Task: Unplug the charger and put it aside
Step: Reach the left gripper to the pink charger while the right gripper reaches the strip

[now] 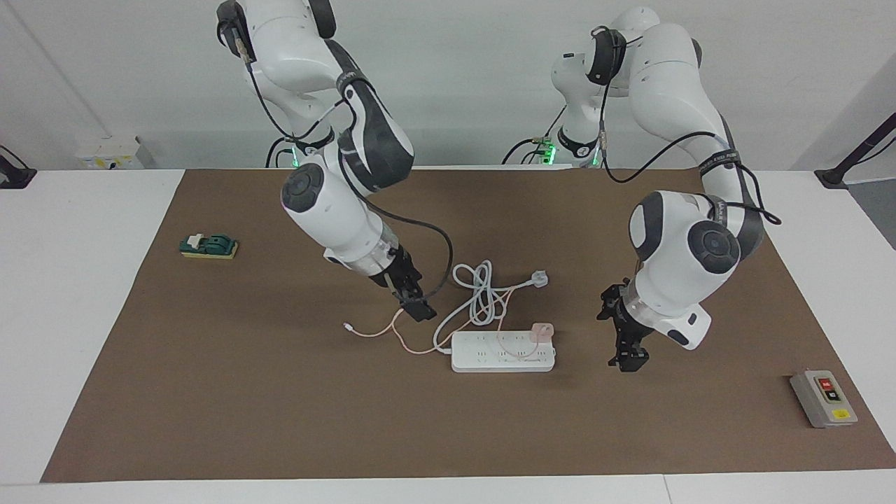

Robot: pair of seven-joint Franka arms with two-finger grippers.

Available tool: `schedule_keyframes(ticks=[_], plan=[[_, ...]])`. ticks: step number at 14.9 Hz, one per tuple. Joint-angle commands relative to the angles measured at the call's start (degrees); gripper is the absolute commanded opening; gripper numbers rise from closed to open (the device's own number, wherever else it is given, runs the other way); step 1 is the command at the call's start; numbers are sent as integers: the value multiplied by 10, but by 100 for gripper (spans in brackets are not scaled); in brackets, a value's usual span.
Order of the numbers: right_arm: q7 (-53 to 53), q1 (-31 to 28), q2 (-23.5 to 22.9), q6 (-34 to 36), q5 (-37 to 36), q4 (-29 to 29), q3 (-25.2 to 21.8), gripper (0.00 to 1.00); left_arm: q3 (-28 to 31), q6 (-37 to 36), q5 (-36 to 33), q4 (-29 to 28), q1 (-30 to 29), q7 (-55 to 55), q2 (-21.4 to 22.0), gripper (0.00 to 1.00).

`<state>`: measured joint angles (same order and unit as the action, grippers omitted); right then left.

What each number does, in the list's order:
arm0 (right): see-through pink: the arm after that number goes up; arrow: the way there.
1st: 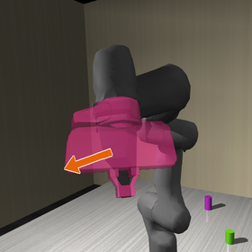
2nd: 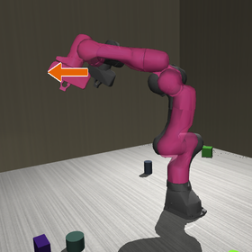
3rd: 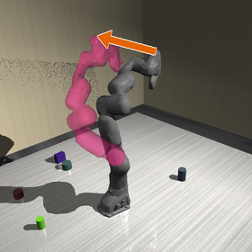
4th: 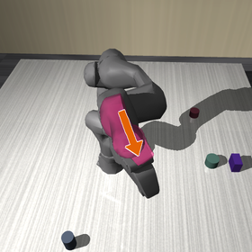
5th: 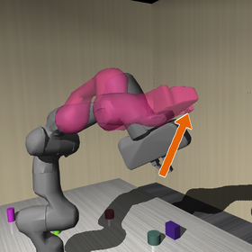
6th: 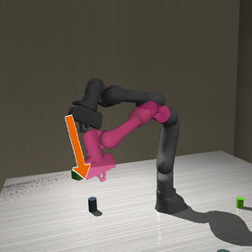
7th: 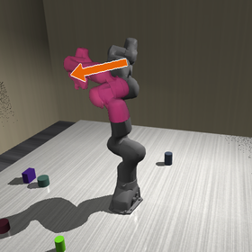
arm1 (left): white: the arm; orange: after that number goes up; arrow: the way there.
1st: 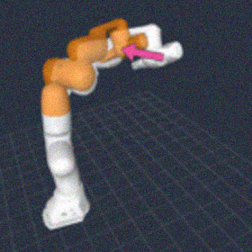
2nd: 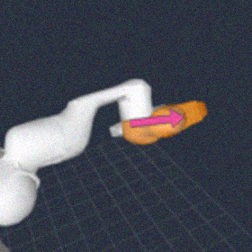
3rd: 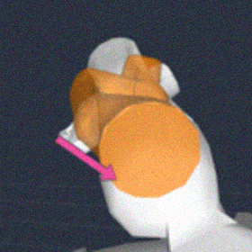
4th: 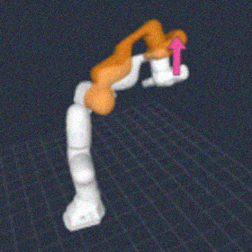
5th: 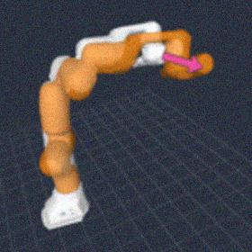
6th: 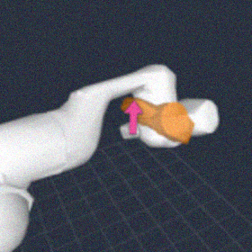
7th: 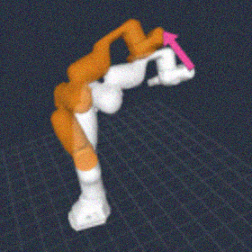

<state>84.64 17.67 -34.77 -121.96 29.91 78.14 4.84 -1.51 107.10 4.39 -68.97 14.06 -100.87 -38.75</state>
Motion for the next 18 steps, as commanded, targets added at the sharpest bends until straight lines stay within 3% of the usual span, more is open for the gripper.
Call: schedule_keyframes(ticks=[1, 4, 7, 16, 18], plan=[[22, 15, -67, -23, 41, -53, 2, 100, 13, 42, 7, -61, 30, -17, 29, 100], [34, 21, -144, -15, 74, -138, 2, 100, 13, 114, 5, -134, 46, -25, 53, 100], [36, 21, -202, -10, 74, -201, 9, 100, 13, 135, 5, -172, 55, -26, 67, 100], [22, 15, -228, -19, 74, -213, 20, 100, 14, 148, 4, -191, 85, -71, 74, 100], [20, 15, -232, -20, 74, -212, 22, 100, 14, 163, 4, -211, 88, -71, 82, 93]])
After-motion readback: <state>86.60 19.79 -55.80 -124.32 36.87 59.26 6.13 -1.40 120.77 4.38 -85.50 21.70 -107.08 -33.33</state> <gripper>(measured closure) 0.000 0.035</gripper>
